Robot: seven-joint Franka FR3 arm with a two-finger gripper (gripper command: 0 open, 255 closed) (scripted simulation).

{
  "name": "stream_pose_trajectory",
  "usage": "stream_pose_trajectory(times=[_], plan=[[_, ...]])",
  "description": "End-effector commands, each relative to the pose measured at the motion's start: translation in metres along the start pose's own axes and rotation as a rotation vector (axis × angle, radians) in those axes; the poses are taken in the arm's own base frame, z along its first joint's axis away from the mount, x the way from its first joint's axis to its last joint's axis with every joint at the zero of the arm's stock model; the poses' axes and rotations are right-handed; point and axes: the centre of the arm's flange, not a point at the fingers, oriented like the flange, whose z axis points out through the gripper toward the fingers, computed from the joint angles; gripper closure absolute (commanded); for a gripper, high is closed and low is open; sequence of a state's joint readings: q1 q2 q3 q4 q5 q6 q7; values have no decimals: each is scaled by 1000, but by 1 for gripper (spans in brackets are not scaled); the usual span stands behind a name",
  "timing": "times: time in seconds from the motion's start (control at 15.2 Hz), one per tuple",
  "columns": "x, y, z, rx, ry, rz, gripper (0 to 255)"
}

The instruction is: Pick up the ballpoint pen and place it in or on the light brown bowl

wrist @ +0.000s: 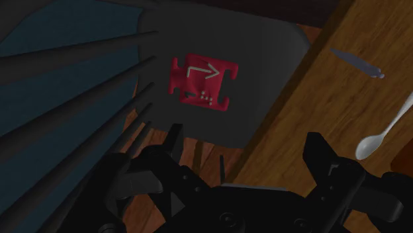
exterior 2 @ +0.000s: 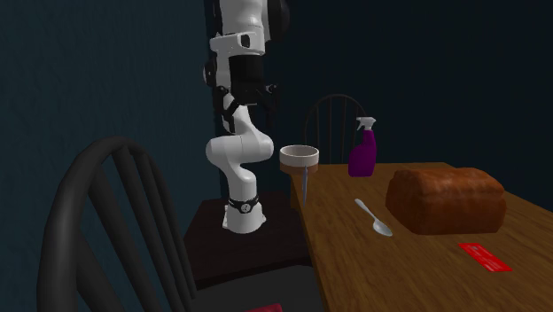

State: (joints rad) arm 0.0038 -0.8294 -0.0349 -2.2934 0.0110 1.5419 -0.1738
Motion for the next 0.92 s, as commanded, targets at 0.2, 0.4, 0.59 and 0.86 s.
stream_pose_trajectory(times=[0.2,0.4,0.59,0.86], plan=[[-50,-41,11,-62,166,118,0],[-91,-86,33,-124,332,236,0],[-123,-134,63,-186,499,354,0],[-148,-199,115,-268,720,511,0]])
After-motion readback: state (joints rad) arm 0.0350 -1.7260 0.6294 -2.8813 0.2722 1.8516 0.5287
